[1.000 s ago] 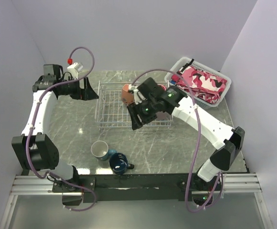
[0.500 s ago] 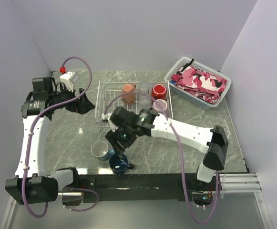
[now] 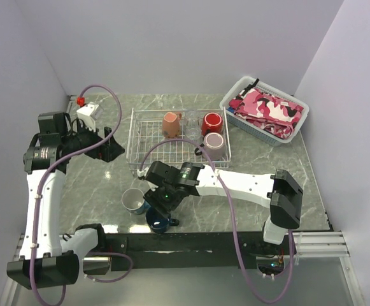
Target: Load the cups into the dish rack
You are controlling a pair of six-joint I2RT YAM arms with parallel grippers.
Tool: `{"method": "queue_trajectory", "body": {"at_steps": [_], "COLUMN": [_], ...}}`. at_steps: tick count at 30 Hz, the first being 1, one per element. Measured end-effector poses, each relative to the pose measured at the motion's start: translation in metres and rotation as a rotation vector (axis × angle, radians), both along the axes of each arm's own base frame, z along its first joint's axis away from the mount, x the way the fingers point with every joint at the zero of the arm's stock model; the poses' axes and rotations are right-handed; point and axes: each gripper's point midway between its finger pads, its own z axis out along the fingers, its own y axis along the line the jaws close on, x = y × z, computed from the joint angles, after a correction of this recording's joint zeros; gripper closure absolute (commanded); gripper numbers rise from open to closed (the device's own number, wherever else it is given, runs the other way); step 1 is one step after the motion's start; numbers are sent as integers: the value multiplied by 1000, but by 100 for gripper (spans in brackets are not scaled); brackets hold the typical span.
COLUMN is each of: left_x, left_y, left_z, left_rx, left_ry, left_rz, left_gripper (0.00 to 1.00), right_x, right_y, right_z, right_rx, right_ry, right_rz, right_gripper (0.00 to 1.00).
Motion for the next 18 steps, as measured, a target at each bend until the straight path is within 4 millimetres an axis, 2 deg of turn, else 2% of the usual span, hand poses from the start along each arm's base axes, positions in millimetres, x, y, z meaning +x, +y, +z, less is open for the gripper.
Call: {"method": "queue_trajectory", "body": {"at_steps": [4, 12, 14, 15, 16, 18], "left_x": [-7, -10, -11, -11, -11, -12], "left_y": [-1, -1, -1, -1, -1, -1], "left_z": [-4, -8, -9, -9, -9, -10], "left_rx": [4, 2, 1, 1, 1, 0], "left_ry": [0, 23, 28, 29, 30, 34], "left_rz": [-4, -3, -4, -4, -3, -3], "left_gripper": [3, 4, 4, 4, 4, 3], "right_x": [4, 12, 13, 13, 13, 13], "right_y": [2, 6, 4, 2, 1, 0], "right_z": [-7, -45, -55, -59, -62, -67], "right_rx": [-11, -84, -102, -111, -117, -121], "right_ry": [-18, -31, -35, -37, -37, -39], "right_rz": [8, 22, 29, 32, 36, 43], "right_gripper": [37, 39, 42, 47, 65, 89]}}
